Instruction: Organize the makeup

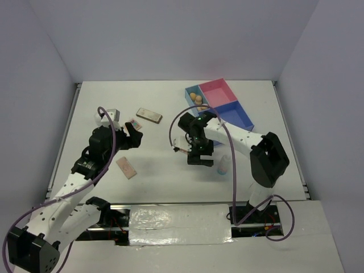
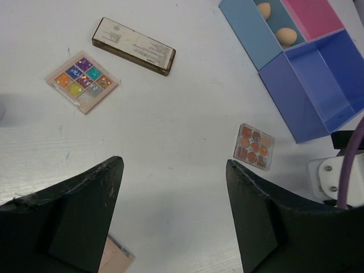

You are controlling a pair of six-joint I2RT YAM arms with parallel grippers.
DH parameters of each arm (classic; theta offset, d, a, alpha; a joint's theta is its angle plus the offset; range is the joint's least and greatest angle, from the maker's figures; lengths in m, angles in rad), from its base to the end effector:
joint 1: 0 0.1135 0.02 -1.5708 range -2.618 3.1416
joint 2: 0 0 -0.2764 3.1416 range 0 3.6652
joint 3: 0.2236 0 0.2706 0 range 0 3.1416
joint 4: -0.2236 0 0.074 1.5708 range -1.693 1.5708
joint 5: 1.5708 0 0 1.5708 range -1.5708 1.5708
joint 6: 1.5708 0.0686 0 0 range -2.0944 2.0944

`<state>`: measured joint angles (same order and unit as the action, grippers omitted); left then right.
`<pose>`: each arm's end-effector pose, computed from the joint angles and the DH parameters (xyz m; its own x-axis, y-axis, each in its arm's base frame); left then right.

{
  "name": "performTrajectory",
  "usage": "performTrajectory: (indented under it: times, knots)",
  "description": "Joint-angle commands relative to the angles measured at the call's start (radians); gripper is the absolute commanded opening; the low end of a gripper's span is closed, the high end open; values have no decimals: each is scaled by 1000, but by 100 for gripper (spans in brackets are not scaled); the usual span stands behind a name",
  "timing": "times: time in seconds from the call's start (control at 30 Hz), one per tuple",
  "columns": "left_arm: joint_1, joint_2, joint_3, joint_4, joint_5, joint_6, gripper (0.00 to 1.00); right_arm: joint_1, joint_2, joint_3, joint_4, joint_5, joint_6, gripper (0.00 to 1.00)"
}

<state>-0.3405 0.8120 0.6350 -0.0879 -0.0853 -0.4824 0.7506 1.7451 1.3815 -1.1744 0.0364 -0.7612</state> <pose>0.2258 -0.0738 0.2894 -0.3370 -0.3710 -0.8653 0.1116 0.8969 -0.4280 0.2507 0.2305 0.2055 -0.0596 -0.9982 0.0014 -0.9970 0.0595 -0.0490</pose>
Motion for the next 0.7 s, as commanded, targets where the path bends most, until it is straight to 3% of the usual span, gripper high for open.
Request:
performTrajectory:
  times: [0.0,0.23,0.67]
  knots:
    - [6,-46,-18,8,-16,-33,85,52,43,45,-99,143,-44,100]
    - [6,-106,-49,-24,-34,-45,85,95,102,-67,-103,301,-90,97]
    - [8,-129,-77,-21,-37,-56,85,116,180,-157,-163,421,-70,94]
